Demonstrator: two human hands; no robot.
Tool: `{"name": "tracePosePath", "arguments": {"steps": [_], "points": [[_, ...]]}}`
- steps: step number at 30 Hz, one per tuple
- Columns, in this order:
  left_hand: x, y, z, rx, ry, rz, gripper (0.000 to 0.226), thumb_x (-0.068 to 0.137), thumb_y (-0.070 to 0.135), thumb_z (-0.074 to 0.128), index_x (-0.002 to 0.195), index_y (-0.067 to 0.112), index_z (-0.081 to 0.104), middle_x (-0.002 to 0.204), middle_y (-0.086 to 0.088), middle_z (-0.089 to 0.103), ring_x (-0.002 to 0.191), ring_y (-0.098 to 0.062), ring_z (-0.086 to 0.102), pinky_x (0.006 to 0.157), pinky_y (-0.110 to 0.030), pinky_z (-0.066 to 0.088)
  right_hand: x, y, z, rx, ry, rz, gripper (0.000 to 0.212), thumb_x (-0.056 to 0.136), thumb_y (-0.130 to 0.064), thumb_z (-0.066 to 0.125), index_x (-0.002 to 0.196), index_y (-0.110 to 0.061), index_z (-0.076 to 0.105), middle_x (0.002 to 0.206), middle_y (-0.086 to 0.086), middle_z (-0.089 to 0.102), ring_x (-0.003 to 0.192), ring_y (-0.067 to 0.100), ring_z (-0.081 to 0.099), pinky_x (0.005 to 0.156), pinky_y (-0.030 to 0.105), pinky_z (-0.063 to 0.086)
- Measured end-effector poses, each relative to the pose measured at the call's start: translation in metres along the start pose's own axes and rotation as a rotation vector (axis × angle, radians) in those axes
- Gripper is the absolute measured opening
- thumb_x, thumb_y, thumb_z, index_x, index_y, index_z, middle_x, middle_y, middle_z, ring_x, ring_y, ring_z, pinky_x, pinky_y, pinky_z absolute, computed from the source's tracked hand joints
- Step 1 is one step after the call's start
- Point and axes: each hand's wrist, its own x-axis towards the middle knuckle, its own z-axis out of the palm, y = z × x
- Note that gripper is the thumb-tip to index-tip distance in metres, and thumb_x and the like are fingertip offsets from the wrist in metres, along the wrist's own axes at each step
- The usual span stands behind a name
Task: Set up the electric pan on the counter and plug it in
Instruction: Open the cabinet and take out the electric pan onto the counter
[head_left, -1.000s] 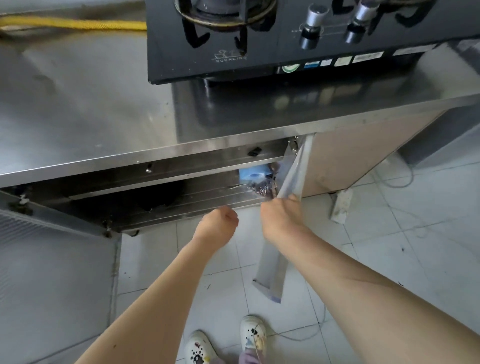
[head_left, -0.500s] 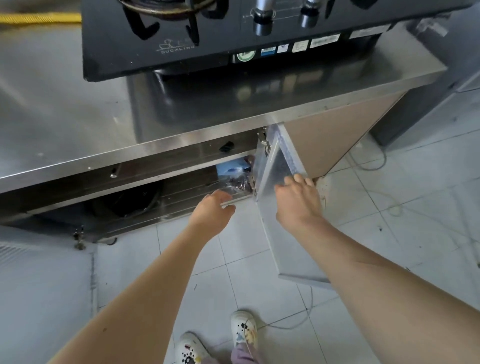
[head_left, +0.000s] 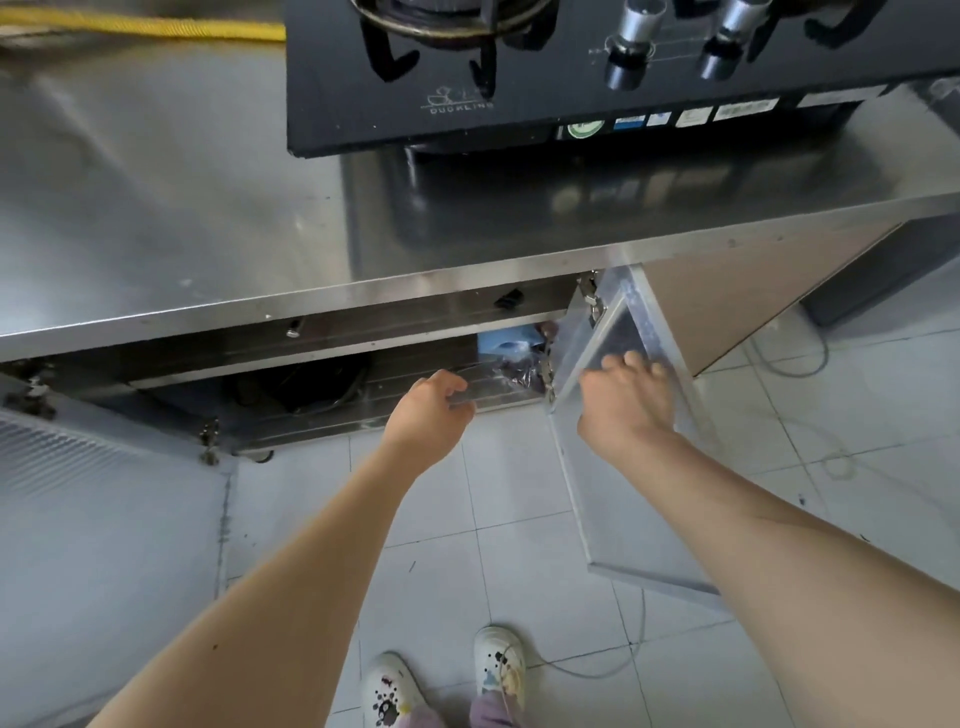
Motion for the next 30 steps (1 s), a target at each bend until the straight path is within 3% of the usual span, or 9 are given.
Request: {"name": "tracePosePath", "arguments": {"steps": [6, 9, 13, 17, 26, 30], "points": [[-0.007, -0.038, -0.044, -0.067, 0.094, -0.049, 0.038, 0.091, 0.027, 0.054, 0.128, 0.020, 0.053, 0.131, -0.003, 0.054, 0.115, -0.018, 0.056, 0.097, -0.038, 0.048, 0.012, -0.069, -0.024, 0.275, 0.068, -0.127, 0.034, 0.085, -0.017, 0.059, 0.118, -0.020, 0.063, 0.119, 0.006, 0.063, 0.115, 0.027, 0.053, 0.085, 0.032, 0.044], [-0.009, -0.067, -0.069, -0.104, 0.142, -0.088, 0.038, 0.090, 0.026, 0.055, 0.128, 0.020, 0.053, 0.130, -0.002, 0.054, 0.113, -0.017, 0.056, 0.093, -0.033, 0.048, 0.016, -0.111, -0.029, 0.433, 0.015, -0.163, 0.033, 0.086, -0.016, 0.058, 0.118, -0.022, 0.064, 0.119, 0.005, 0.064, 0.112, 0.028, 0.057, 0.079, 0.031, 0.047], [-0.006, -0.111, -0.094, -0.157, 0.198, -0.136, 0.044, 0.087, 0.032, 0.059, 0.129, 0.020, 0.053, 0.131, -0.001, 0.055, 0.115, -0.018, 0.056, 0.089, -0.029, 0.044, 0.025, -0.163, -0.030, 0.514, -0.039, -0.192, 0.036, 0.087, -0.016, 0.055, 0.120, -0.027, 0.062, 0.125, 0.000, 0.062, 0.116, 0.025, 0.056, 0.082, 0.030, 0.046], [0.006, -0.167, -0.123, -0.202, 0.227, -0.189, 0.050, 0.086, 0.036, 0.061, 0.132, 0.021, 0.050, 0.132, 0.000, 0.054, 0.111, -0.016, 0.056, 0.084, -0.026, 0.040, 0.039, -0.224, -0.020, 0.541, -0.074, -0.195, 0.038, 0.087, -0.015, 0.052, 0.120, -0.029, 0.063, 0.127, -0.005, 0.062, 0.118, 0.021, 0.056, 0.075, 0.025, 0.039], [0.046, -0.262, -0.157, -0.228, 0.253, -0.221, 0.050, 0.087, 0.034, 0.059, 0.134, 0.021, 0.049, 0.133, -0.002, 0.053, 0.116, -0.019, 0.053, 0.089, -0.026, 0.039, 0.063, -0.338, 0.008, 0.659, -0.156, -0.147, 0.031, 0.087, -0.018, 0.054, 0.114, -0.028, 0.067, 0.119, -0.005, 0.068, 0.112, 0.022, 0.060, 0.089, 0.029, 0.051], [0.078, -0.292, -0.144, -0.225, 0.280, -0.233, 0.050, 0.087, 0.033, 0.059, 0.135, 0.021, 0.050, 0.133, -0.003, 0.053, 0.117, -0.020, 0.053, 0.085, -0.025, 0.037, 0.087, -0.366, 0.039, 0.699, -0.162, -0.133, 0.032, 0.087, -0.021, 0.054, 0.115, -0.030, 0.067, 0.118, -0.004, 0.068, 0.110, 0.022, 0.061, 0.083, 0.027, 0.049]]}}
